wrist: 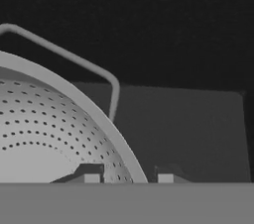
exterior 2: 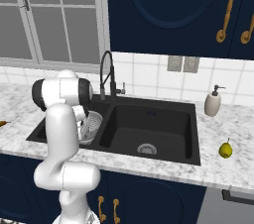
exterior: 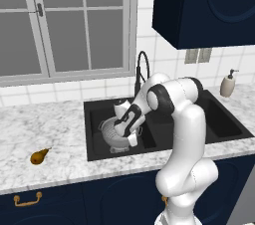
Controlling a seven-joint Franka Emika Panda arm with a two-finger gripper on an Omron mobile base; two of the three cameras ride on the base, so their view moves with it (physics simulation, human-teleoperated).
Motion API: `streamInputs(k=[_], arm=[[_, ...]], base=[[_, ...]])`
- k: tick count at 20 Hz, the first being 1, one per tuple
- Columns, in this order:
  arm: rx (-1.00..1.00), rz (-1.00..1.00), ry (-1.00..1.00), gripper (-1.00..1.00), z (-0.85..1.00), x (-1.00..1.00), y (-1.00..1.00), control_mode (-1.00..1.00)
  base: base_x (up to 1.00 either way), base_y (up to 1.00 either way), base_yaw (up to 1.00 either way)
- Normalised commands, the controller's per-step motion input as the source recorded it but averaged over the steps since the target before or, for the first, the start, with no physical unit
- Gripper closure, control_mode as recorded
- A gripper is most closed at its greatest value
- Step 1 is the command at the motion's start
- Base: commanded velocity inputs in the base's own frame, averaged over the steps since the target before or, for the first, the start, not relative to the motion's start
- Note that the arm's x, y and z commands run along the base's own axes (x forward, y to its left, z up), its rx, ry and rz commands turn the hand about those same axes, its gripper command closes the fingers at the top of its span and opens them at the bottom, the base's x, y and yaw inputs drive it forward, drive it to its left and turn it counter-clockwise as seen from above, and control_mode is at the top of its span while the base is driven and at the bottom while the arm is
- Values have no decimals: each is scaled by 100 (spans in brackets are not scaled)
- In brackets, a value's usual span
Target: Put the colander in the sink, put the pear, pear in the colander, and turn on the sink faucet and pour water over the colander.
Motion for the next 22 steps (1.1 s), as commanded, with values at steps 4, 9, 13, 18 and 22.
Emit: streamInputs(k=[4, 9, 13, 18, 22], arm=[[0, 0, 0, -100, 9, 0, -4, -100], [0, 3, 0, -100, 54, -1, -1, -100], [2, 18, 0, -100, 65, -16, 3, -100], [8, 29, 0, -100, 45, -46, 7, -100], [20, 28, 0, -100, 54, -52, 21, -100]], base=[[0, 0, 0], [0, 0, 0], [0, 0, 0], [0, 0, 0], [0, 0, 0]])
